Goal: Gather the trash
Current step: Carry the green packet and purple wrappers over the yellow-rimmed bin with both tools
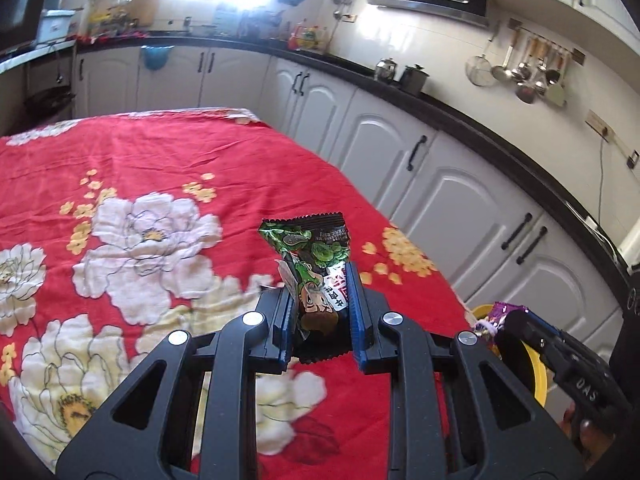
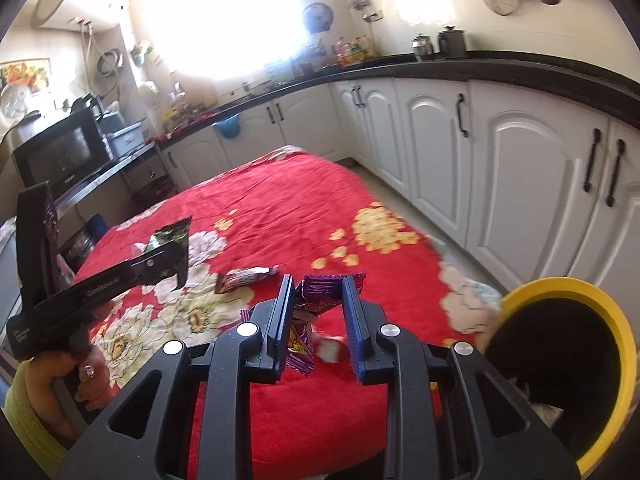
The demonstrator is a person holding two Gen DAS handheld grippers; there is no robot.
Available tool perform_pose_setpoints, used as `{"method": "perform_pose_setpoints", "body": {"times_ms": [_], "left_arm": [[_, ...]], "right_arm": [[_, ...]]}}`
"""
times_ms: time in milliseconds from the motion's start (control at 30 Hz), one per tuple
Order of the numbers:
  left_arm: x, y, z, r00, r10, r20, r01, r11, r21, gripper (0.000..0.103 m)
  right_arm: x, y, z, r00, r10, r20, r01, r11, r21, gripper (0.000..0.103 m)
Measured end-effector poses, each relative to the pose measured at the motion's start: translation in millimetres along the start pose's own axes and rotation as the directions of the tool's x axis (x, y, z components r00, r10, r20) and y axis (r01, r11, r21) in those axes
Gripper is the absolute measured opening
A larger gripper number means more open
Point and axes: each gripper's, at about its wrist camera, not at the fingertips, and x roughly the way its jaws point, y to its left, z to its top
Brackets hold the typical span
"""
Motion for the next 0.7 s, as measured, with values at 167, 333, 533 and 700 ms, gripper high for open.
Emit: {"method": "perform_pose_setpoints", "body": {"times_ms": [167,333,533,700], "left_arm": [[-2,-24,-4,0.999,-0.035,0.001,0.035,0.999,0.039,0.016],[-1,-51,-10,0.997,-0.072,-0.001,0.072,0.994,0.086,0.016],[1,-80,-17,0.994,-0.105,-0.012,0.106,0.985,0.134,0.016],[4,-103,-24,0.991,-0.133,-0.026,0.135,0.976,0.173,0.016]], "right_arm": [[-18,-24,-2,0.999,-0.041,0.026,0.040,0.999,0.031,0.023],[-36,-49,-6,0.995,-0.086,0.042,0.083,0.995,0.063,0.023],[-54,-73,-13,0.990,-0.133,0.052,0.128,0.988,0.087,0.023],[-63,-91,-15,0.984,-0.168,0.060,0.162,0.981,0.104,0.023]]}}
